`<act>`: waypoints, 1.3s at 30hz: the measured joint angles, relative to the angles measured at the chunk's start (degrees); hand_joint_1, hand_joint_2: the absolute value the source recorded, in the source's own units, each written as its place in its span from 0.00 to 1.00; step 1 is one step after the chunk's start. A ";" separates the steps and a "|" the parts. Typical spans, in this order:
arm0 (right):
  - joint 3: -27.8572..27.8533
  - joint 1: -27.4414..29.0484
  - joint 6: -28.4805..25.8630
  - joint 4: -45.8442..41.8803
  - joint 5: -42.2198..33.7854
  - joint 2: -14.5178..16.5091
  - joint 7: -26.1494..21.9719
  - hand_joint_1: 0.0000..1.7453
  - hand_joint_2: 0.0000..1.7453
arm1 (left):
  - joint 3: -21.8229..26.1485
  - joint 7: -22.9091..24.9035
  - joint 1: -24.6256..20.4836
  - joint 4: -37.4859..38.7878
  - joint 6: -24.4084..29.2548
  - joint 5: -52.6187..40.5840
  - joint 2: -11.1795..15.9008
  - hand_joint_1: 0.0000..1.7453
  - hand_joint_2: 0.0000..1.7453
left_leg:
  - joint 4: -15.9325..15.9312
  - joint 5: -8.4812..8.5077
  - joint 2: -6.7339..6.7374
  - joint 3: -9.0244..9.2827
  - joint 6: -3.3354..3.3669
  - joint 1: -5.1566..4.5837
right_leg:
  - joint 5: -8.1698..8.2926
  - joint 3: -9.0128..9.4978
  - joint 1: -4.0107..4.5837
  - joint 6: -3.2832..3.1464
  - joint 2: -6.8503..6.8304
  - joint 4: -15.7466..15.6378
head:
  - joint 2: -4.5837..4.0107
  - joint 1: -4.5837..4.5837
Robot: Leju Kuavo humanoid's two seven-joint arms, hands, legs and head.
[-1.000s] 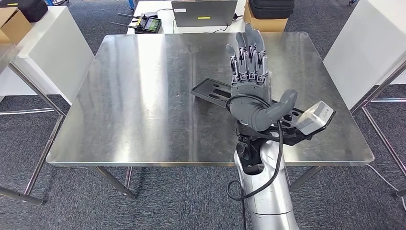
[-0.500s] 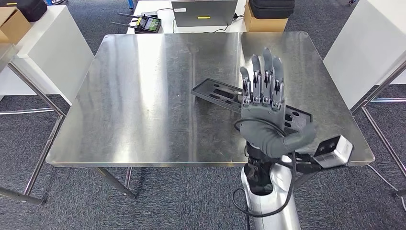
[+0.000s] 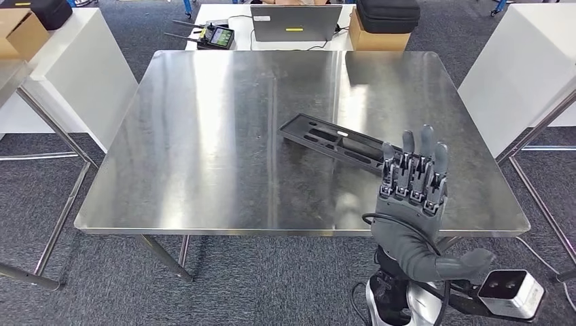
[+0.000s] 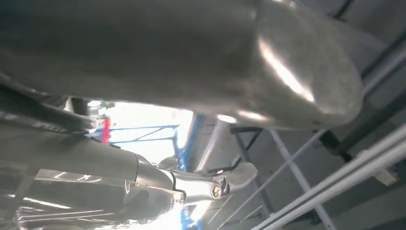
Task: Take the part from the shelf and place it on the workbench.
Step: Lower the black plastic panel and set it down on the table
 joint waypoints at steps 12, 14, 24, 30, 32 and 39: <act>-2.41 1.81 -2.40 -0.01 -1.92 -0.88 1.03 0.00 0.00 | 0.41 -0.45 0.13 0.21 -0.65 -0.11 0.32 0.00 0.00 | 3.35 -2.45 -0.35 -1.10 -3.29 0.59 | 1.21 5.18 -1.09 0.45 0.27 -6.16 | 0.00 0.00; -3.09 1.86 -2.67 -0.03 -2.43 -0.92 1.19 0.00 0.00 | 0.40 -0.52 0.12 0.21 -0.74 -0.24 0.33 0.00 0.00 | 7.67 -5.33 -0.34 -2.98 -3.36 0.76 | 1.28 5.12 -0.83 -0.19 0.26 -6.20 | 0.00 -0.21; -6.09 4.18 -3.04 -0.09 -2.45 -1.36 0.43 0.00 0.00 | 0.36 -0.69 0.07 0.23 -0.89 -0.43 0.44 0.00 0.00 | 5.49 -2.20 -0.52 -2.55 0.32 -1.46 | 1.76 4.85 1.32 -0.70 0.38 -6.18 | 0.01 -0.33; -7.41 5.10 -3.17 -0.33 -2.19 -1.32 0.14 0.00 0.00 | 0.33 -0.77 0.04 0.23 -0.86 -0.42 0.38 0.00 0.00 | 3.45 -0.05 -0.08 -3.17 1.12 -1.41 | -2.13 1.39 1.32 -0.26 0.10 0.46 | 0.00 -0.22; -7.91 5.46 -3.41 -0.34 -2.05 -1.33 0.19 0.00 0.00 | 0.32 -0.77 0.12 0.23 -0.87 -0.41 0.37 0.00 0.00 | 3.51 0.46 0.03 -3.96 1.18 -1.48 | -5.27 -1.23 1.13 -0.23 0.09 7.46 | 0.00 -0.16; -9.02 5.97 -3.94 -0.32 -2.04 -1.27 0.33 0.00 0.00 | 0.32 -0.96 0.23 0.23 -0.80 -0.33 0.15 0.00 0.00 | 4.28 1.44 0.02 -5.34 0.01 -1.79 | -0.67 8.59 0.84 1.09 -0.13 -7.57 | 0.01 -0.22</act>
